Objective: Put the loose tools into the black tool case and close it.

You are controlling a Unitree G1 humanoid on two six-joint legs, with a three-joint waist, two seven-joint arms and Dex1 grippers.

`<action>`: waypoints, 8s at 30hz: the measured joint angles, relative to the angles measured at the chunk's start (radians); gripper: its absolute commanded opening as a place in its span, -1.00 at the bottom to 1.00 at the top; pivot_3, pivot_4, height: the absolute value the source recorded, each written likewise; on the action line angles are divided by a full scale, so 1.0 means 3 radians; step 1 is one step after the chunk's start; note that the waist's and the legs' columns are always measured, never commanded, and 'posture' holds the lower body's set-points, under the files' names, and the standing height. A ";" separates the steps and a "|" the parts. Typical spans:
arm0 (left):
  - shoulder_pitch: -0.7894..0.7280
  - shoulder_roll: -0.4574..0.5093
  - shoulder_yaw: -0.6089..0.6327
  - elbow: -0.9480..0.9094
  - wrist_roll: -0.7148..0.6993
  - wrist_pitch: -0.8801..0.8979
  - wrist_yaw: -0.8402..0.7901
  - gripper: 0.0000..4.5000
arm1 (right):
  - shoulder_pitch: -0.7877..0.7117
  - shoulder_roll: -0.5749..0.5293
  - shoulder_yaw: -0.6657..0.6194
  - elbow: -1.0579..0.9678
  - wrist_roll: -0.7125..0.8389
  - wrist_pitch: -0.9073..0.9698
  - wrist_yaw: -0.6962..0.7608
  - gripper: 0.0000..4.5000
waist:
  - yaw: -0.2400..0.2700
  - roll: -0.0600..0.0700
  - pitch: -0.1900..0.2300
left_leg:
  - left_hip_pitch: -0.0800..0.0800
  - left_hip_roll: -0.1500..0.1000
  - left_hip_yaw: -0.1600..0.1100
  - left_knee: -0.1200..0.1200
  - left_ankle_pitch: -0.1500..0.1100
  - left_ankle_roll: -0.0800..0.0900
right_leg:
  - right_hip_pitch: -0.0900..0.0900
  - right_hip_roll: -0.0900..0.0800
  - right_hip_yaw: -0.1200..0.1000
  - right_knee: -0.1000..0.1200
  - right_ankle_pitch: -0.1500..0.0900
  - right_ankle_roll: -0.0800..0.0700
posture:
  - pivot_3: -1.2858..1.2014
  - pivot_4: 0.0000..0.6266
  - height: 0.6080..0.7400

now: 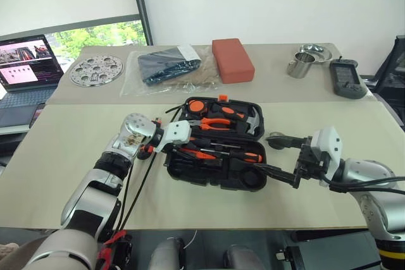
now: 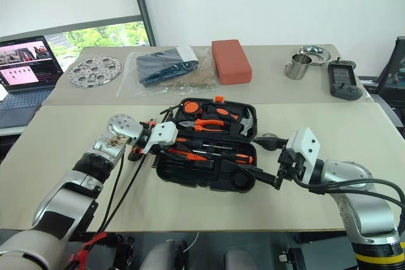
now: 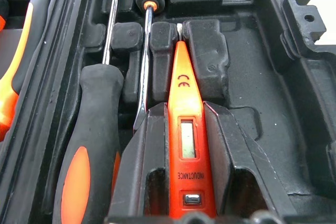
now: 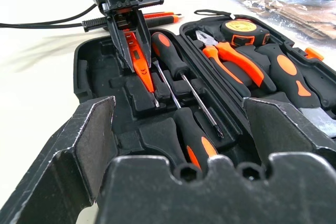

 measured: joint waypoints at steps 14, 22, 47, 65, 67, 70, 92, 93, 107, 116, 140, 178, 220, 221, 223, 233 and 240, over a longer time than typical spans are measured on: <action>-0.0029 -0.0026 0.0002 0.0001 0.0035 0.0069 0.0036 0.81 | 0.0000 -0.0002 0.0002 -0.0006 -0.0002 -0.0001 -0.0018 1.00 | 0.0006 0.0001 0.0000 | 0.0000 0.0000 0.0000 0.0003 0.0000 0.0000 | 0.0000 0.0000 0.0000 0.0002 0.0000 0.0000 | 0.03 -0.52 1.00; -0.0028 0.0006 0.0209 -0.0483 -0.0251 0.0344 -0.0019 0.98 | 0.0001 -0.0002 0.0009 0.0000 -0.0037 -0.0045 -0.0014 1.00 | 0.0012 0.0002 -0.0001 | -0.0003 0.0000 -0.0001 0.0003 0.0000 0.0000 | 0.0000 -0.0001 0.0000 0.0002 0.0000 0.0000 | 0.03 -0.52 1.00; -0.0075 -0.0149 0.0286 0.0428 -0.0188 -0.0039 -0.0002 -0.98 | -0.0001 0.0010 0.0030 0.0092 -0.0088 -0.0136 0.0041 1.00 | 0.0011 0.0003 -0.0002 | -0.0001 -0.0003 0.0000 0.0005 0.0000 0.0000 | 0.0001 0.0001 -0.0001 0.0003 0.0000 0.0000 | 0.03 -0.52 1.00; -0.0080 -0.0307 0.0498 0.0989 -0.0214 -0.0380 0.0124 -0.98 | 0.0053 0.0009 0.0030 0.0105 -0.0133 -0.0138 0.0048 1.00 | -0.0006 0.0007 -0.0009 | 0.0006 -0.0001 0.0000 0.0007 0.0001 -0.0001 | 0.0002 0.0003 0.0000 0.0013 0.0000 0.0000 | 0.03 -0.52 1.00; -0.0072 -0.0310 0.0532 0.0980 -0.0238 -0.0379 0.0124 -0.98 | 0.0053 0.0006 0.0030 0.0105 -0.0133 -0.0138 0.0048 1.00 | -0.0008 0.0007 -0.0009 | 0.0005 -0.0001 0.0000 0.0008 0.0001 -0.0001 | 0.0000 0.0003 0.0000 0.0018 0.0000 0.0000 | 0.03 -0.52 1.00; -0.0022 -0.0309 0.0638 0.0871 -0.0311 -0.0288 0.0158 -0.98 | 0.0049 0.0006 0.0031 0.0107 -0.0135 -0.0138 0.0050 1.00 | -0.0008 0.0007 -0.0008 | 0.0003 -0.0001 0.0000 0.0009 0.0001 -0.0001 | -0.0003 0.0003 0.0001 0.0022 0.0000 0.0000 | 0.03 -0.52 1.00; 0.1801 -0.0010 0.1694 -0.2182 -0.0414 0.2106 0.3064 0.99 | -0.0381 0.0158 0.0227 0.0338 -0.0067 -0.0164 0.0130 1.00 | 0.0032 0.0004 -0.0006 | 0.0009 0.0002 -0.0005 0.0008 0.0002 -0.0004 | 0.0002 -0.0007 0.0002 0.0028 0.0000 0.0000 | 0.03 -0.52 1.00; 0.1825 -0.0062 0.1671 -0.2244 -0.0374 0.2170 0.3163 0.99 | -0.0419 0.0158 0.0243 0.0355 -0.0068 -0.0164 0.0134 1.00 | 0.0033 0.0004 -0.0006 | 0.0010 0.0001 -0.0004 0.0008 0.0002 -0.0004 | 0.0002 -0.0009 0.0002 0.0028 0.0000 0.0000 | 0.03 -0.52 1.00; 0.1775 -0.0302 0.1285 -0.2384 -0.0240 0.2552 0.3685 0.99 | -0.0405 0.0115 0.0256 0.0353 -0.0075 -0.0164 0.0157 1.00 | 0.0027 0.0004 -0.0006 | 0.0013 0.0001 -0.0004 0.0003 0.0005 -0.0008 | 0.0002 -0.0005 0.0004 0.0026 0.0000 0.0000 | 0.03 -0.52 1.00; 0.1728 -0.0391 0.1296 -0.2357 -0.0355 0.2711 0.3730 -0.14 | -0.0386 0.0136 0.0221 0.0291 -0.0055 -0.0164 0.0054 1.00 | 0.0015 0.0003 -0.0006 | 0.0020 0.0001 -0.0003 0.0002 0.0005 -0.0009 | 0.0006 -0.0006 0.0005 0.0027 0.0000 0.0000 | 0.03 -0.52 1.00; 0.1113 0.0490 0.0731 -0.1898 -0.0973 0.0816 0.0559 -0.20 | -0.0141 -0.0063 0.0122 0.0288 0.0013 -0.0096 0.0267 1.00 | 0.0010 0.0001 -0.0004 | 0.0005 0.0002 0.0003 -0.0004 0.0006 -0.0011 | 0.0003 -0.0004 -0.0001 0.0002 0.0000 -0.0001 | 0.03 -0.52 1.00; -0.0184 0.0222 -0.0464 -0.0610 0.0046 0.0288 -0.0457 -0.20 | 0.0107 -0.0021 0.0065 0.0134 -0.0004 -0.0217 -0.0019 1.00 | 0.0001 0.0002 -0.0004 | -0.0001 -0.0001 -0.0001 0.0003 0.0000 0.0000 | 0.0001 0.0003 0.0002 0.0001 0.0000 -0.0001 | 0.03 -0.52 1.00; -0.0071 0.0058 -0.0012 -0.0794 -0.0351 0.0579 -0.0419 -0.34 | 0.0046 0.0023 0.0084 0.0205 -0.0071 -0.0318 -0.0017 1.00 | -0.0001 0.0009 -0.0009 | 0.0003 0.0000 -0.0001 0.0008 0.0002 -0.0002 | 0.0003 0.0007 0.0004 0.0006 0.0000 -0.0001 | 0.03 -0.52 1.00; -0.0041 0.0057 -0.0030 -0.0766 -0.0347 0.0556 -0.0424 -0.50 | 0.0037 0.0026 0.0098 0.0206 -0.0072 -0.0318 -0.0017 1.00 | 0.0003 0.0009 -0.0009 | 0.0001 -0.0001 -0.0001 0.0008 0.0002 -0.0002 | 0.0003 0.0006 0.0004 0.0006 0.0000 -0.0001 | 0.03 -0.52 1.00; 0.0016 0.0057 -0.0099 -0.0721 -0.0293 0.0482 -0.0445 -0.80 | 0.0015 0.0038 0.0122 0.0206 -0.0071 -0.0318 -0.0013 1.00 | 0.0006 0.0009 -0.0009 | 0.0000 -0.0001 -0.0001 0.0009 0.0002 -0.0002 | 0.0003 0.0005 0.0004 0.0005 0.0000 -0.0001 | 0.03 -0.52 1.00; 0.0123 0.0049 -0.0215 -0.0676 -0.0232 0.0307 -0.0497 -0.99 | 0.0071 0.0020 0.0120 0.0193 -0.0020 -0.0316 0.0112 1.00 | 0.0032 0.0010 -0.0009 | -0.0001 -0.0002 -0.0001 0.0009 0.0002 -0.0002 | 0.0003 0.0003 0.0004 0.0004 0.0000 -0.0001 | 0.03 -0.52 1.00; 0.0128 0.0008 -0.0266 -0.0459 -0.0216 0.0180 -0.0499 -0.99 | 0.0102 -0.0040 0.0115 0.0143 0.0072 -0.0316 0.0284 1.00 | 0.0027 0.0010 -0.0009 | 0.0000 -0.0002 -0.0001 0.0009 0.0002 -0.0001 | 0.0004 0.0004 0.0004 0.0005 0.0000 -0.0001 | 0.03 -0.52 1.00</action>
